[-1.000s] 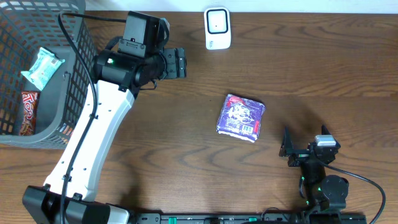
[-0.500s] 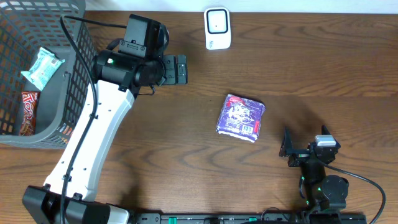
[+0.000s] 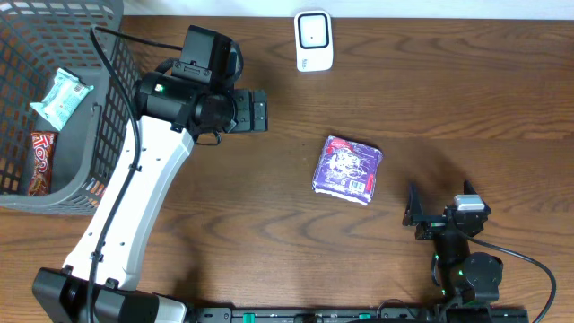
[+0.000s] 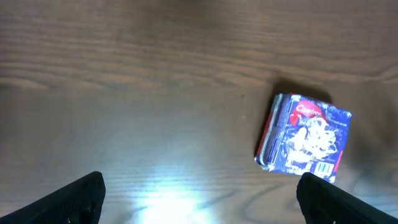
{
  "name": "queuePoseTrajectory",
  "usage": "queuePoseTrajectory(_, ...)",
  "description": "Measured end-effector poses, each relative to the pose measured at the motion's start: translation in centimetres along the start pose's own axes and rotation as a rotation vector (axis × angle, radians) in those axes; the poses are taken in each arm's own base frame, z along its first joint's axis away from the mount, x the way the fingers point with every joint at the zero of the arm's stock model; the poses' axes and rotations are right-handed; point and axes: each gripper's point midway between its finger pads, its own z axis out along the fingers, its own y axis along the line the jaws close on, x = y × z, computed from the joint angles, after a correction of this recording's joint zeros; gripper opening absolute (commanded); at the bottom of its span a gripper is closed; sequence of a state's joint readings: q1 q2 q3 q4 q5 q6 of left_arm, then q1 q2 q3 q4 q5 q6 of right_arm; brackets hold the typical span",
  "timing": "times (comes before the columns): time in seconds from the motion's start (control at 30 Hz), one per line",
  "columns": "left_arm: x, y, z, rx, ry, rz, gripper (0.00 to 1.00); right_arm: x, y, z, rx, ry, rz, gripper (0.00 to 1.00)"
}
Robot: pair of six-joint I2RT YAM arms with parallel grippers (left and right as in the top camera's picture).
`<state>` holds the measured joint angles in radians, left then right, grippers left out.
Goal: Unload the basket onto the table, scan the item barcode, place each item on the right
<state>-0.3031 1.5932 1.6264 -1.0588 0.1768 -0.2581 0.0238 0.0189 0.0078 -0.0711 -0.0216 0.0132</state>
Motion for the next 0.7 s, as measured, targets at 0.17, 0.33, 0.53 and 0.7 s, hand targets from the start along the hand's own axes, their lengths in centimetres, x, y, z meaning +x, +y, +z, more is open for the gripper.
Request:
queuePoseTrajectory(0.17,0.34,0.11,0.00,-0.005,0.014,-0.001,0.98,0.00,0.00,0.00,0.000,0.000,0.000,0.99)
queuePoseTrajectory(0.33,0.33,0.12,0.00,-0.005,0.014,-0.001,0.98,0.00,0.00,0.00,0.000,0.000,0.000,0.99)
queuePoseTrajectory(0.53,0.34,0.11,0.00,-0.005,0.014,-0.001,0.98,0.00,0.00,0.00,0.000,0.000,0.000,0.99)
queuePoseTrajectory(0.7,0.34,0.11,0.00,-0.005,0.014,-0.001,0.98,0.00,0.00,0.00,0.000,0.000,0.000,0.99)
